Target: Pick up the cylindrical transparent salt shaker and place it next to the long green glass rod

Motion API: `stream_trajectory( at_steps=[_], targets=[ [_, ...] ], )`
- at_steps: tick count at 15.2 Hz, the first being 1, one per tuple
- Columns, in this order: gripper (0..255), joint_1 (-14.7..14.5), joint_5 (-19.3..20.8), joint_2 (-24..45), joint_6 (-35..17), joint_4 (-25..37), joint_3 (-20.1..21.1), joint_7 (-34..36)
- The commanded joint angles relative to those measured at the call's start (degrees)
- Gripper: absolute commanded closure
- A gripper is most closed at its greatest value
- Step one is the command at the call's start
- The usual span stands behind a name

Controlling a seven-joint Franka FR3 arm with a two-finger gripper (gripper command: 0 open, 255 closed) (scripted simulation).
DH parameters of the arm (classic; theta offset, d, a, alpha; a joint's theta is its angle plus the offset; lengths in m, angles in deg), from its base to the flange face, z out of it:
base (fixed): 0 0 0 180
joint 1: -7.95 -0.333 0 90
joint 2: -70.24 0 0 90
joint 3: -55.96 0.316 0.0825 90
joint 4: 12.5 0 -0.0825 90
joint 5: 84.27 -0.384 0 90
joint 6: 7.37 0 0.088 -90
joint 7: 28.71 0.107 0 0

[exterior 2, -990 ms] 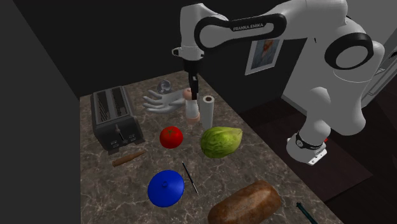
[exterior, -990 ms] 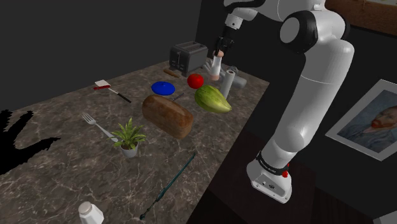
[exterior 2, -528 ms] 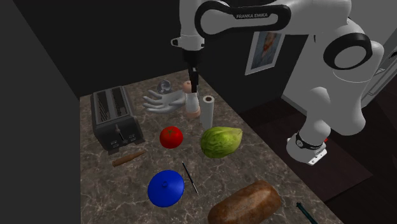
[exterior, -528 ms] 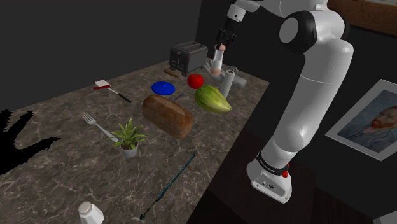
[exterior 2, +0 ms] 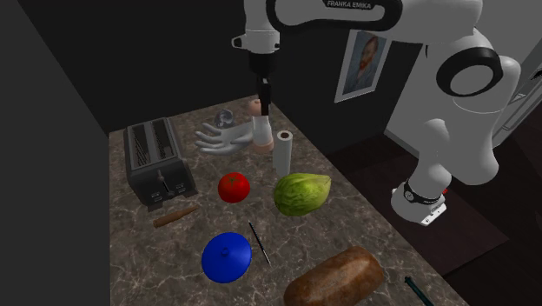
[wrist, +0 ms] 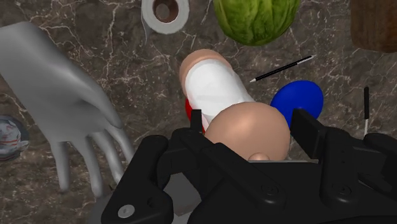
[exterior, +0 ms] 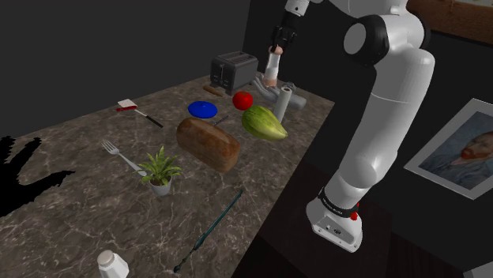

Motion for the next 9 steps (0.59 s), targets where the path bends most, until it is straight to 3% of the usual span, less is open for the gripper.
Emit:
stream_trajectory(
  at_steps=[1,9],
  targets=[
    [255,0.4,-0.3,0.7,2.0,2.6,-0.1,0.2],
    [255,2.4,-2.2,4.1,9.6,13.4,-0.2,0.7]
  ],
)
